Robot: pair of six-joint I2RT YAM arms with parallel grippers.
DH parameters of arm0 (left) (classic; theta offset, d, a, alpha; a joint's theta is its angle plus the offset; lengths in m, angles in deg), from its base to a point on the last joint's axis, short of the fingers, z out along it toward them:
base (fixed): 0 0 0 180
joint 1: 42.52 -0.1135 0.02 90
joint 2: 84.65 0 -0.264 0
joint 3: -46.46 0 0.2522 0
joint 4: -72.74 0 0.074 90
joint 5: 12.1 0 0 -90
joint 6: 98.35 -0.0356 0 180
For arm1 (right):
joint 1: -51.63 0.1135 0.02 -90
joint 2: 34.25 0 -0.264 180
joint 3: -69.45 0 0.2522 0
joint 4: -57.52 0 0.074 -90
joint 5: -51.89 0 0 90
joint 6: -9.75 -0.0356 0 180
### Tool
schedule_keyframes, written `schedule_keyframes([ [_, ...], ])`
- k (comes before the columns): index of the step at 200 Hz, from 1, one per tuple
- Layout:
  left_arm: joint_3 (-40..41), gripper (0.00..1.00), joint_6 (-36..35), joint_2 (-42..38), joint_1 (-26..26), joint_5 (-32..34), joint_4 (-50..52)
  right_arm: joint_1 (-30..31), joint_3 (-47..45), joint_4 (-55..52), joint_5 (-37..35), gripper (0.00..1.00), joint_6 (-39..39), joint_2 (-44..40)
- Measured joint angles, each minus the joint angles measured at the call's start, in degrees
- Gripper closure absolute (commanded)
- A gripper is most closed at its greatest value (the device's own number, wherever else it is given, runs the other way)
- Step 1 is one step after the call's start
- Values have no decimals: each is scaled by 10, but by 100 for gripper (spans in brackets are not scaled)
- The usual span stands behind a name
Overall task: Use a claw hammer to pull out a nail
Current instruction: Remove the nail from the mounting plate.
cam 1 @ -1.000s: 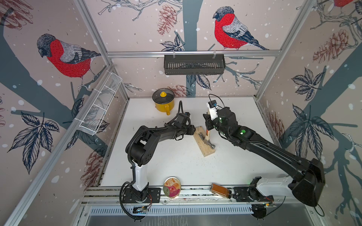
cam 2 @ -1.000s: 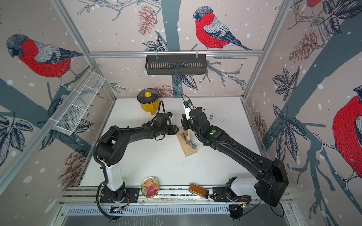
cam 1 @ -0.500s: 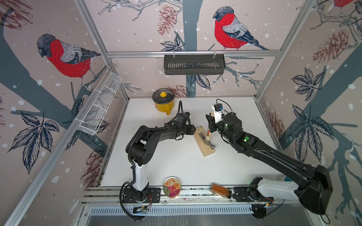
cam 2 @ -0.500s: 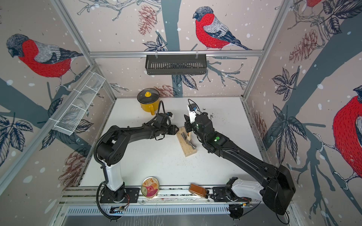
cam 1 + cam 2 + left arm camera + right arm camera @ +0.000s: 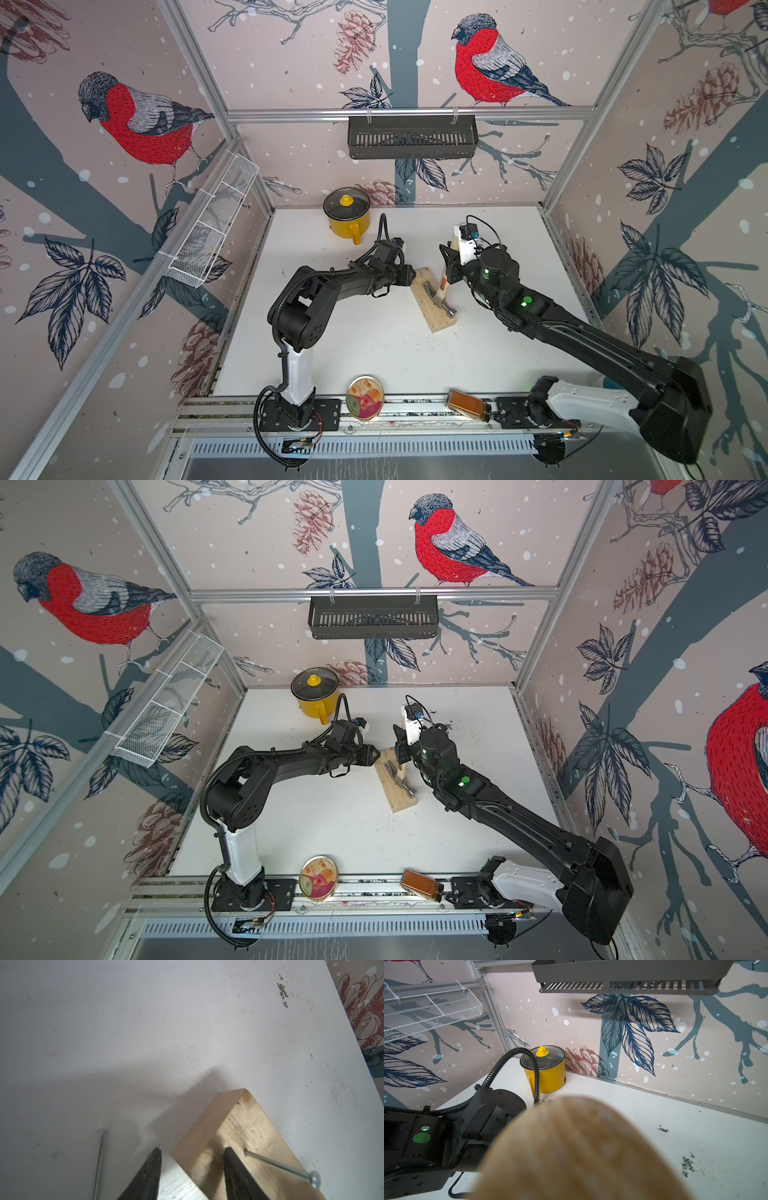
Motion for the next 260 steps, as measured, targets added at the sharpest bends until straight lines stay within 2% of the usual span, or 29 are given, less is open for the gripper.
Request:
schedule_keyframes([
  [97,-5,51,0,9,0,0,-11,-49,53,-59,96,100,24,31],
  [174,-7,51,1,10,-1,-2,-10,-53,92,-60,150,100,70,65],
  [260,-10,51,1,14,-2,-8,-12,-56,67,-22,178,100,97,71],
])
